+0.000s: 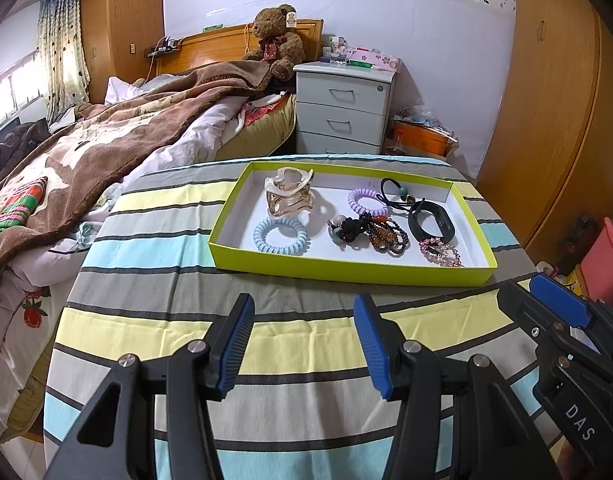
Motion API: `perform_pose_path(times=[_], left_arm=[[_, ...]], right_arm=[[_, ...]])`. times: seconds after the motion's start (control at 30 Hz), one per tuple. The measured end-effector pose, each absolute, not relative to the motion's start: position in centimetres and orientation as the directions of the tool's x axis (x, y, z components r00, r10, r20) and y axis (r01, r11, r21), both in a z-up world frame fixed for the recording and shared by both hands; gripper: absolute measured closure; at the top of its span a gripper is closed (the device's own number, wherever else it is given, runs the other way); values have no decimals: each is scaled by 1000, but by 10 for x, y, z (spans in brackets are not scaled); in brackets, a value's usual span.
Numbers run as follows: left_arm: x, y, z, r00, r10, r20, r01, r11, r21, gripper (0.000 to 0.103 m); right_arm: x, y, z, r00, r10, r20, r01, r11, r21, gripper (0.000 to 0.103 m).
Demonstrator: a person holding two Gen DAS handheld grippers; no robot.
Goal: Organize jewelry
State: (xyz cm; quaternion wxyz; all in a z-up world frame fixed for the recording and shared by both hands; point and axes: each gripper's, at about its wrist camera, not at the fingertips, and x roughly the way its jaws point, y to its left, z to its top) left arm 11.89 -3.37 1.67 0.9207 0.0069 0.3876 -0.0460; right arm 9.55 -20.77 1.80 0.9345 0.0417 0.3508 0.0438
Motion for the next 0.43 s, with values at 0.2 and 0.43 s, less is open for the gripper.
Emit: perform_pose_path(times=[0.2,0.43], left_arm=[[120,-32,16,696,-72,-714,81,996,-21,49],[119,-31,14,687,-64,-723,71,997,-21,49]], right_arm=[[95,-208,18,750,112,-652,-52,993,111,60],[95,-208,18,750,112,-652,-53,992,110,60]])
